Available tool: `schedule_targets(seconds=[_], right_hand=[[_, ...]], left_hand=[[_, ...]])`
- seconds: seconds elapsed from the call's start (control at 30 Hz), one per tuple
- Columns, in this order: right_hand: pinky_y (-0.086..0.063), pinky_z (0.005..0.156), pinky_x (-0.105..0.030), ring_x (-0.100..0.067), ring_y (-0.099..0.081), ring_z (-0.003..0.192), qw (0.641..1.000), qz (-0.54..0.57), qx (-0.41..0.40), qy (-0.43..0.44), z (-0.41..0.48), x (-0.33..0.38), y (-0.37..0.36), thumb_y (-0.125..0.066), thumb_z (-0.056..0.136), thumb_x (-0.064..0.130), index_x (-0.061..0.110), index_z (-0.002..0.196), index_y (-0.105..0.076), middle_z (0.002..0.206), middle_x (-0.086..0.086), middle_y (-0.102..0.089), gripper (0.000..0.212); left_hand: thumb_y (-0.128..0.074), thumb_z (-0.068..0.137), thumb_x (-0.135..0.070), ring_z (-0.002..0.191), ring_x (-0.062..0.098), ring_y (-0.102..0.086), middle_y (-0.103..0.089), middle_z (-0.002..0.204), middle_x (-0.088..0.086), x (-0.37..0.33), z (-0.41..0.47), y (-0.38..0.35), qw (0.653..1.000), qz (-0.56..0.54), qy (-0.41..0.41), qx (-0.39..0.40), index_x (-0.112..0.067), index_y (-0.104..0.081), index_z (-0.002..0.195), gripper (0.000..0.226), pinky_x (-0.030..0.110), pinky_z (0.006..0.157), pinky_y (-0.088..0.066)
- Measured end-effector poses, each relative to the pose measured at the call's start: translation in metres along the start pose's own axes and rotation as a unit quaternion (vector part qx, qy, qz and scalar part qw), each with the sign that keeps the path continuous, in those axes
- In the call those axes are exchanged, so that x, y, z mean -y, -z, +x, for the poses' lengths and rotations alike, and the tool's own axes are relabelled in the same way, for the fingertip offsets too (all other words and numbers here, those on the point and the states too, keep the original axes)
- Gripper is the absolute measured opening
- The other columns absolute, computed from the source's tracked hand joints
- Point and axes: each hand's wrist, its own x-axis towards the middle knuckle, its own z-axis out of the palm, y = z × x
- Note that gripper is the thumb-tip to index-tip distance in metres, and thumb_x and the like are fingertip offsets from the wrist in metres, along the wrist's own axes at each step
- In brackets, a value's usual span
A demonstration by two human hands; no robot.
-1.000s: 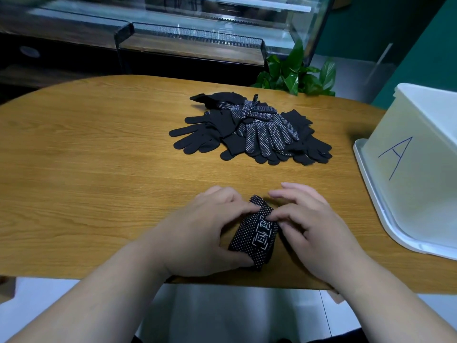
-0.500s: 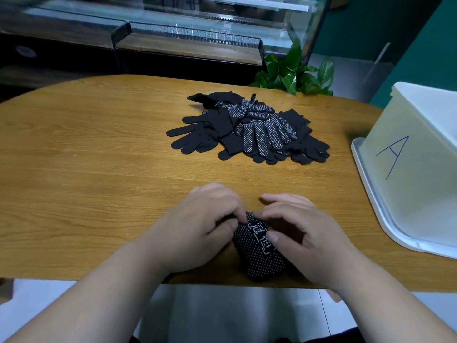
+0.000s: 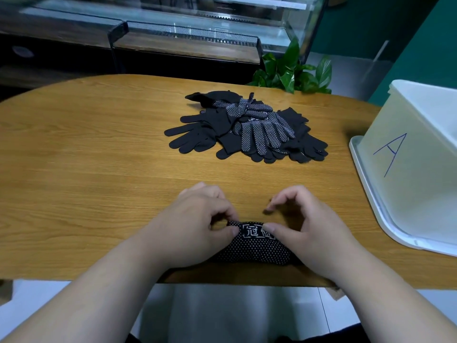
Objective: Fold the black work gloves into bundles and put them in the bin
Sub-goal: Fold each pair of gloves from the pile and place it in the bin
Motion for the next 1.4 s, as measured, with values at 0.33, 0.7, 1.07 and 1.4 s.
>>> schedule_targets(seconds=[0.33, 0.7, 1.07, 1.4], right_hand=[[-0.024, 0.099, -0.013, 0.002, -0.046, 0.115, 0.998, -0.036, 0.038, 0.024, 0.002, -0.004, 0.006, -0.05, 0.087, 0.047, 0.037, 0.102, -0.073, 0.103, 0.027, -0.061, 0.029], [-0.024, 0.095, -0.018, 0.0, -0.041, 0.107, 0.982, -0.098, 0.16, 0.03, 0.001, 0.009, 0.011, -0.057, 0.092, 0.043, 0.038, 0.083, -0.057, 0.094, 0.02, -0.055, 0.01], [-0.045, 0.07, -0.025, -0.007, -0.056, 0.073, 0.983, 0.018, 0.176, -0.051, -0.002, 0.018, 0.023, -0.068, 0.084, 0.037, 0.038, 0.087, -0.057, 0.081, 0.007, -0.065, 0.011], [-0.046, 0.064, -0.021, -0.012, -0.057, 0.069, 0.955, 0.263, 0.11, -0.086, -0.001, 0.013, 0.024, -0.072, 0.086, 0.003, 0.017, 0.084, -0.072, 0.078, -0.012, -0.069, 0.014]], left_hand=[[-0.067, 0.087, -0.049, 0.081, -0.001, -0.051, -0.057, 0.085, -0.016, -0.013, -0.007, 0.011, 0.996, 0.024, 0.065, 0.048, -0.035, -0.057, 0.082, 0.017, 0.021, 0.069, -0.041], [-0.072, 0.087, -0.037, 0.085, -0.003, -0.051, -0.058, 0.083, -0.017, -0.016, -0.009, 0.014, 0.997, -0.004, 0.051, 0.058, -0.034, -0.061, 0.082, 0.013, 0.017, 0.07, -0.043], [-0.073, 0.086, -0.027, 0.092, 0.004, -0.057, -0.061, 0.091, -0.019, -0.01, -0.009, 0.013, 0.999, -0.037, -0.016, 0.018, -0.037, -0.057, 0.08, 0.021, 0.02, 0.077, -0.044], [-0.082, 0.074, 0.001, 0.069, 0.014, -0.054, -0.074, 0.102, 0.007, -0.011, -0.002, 0.004, 0.936, -0.335, 0.106, 0.021, -0.028, -0.078, 0.084, 0.031, 0.03, 0.073, -0.049]])
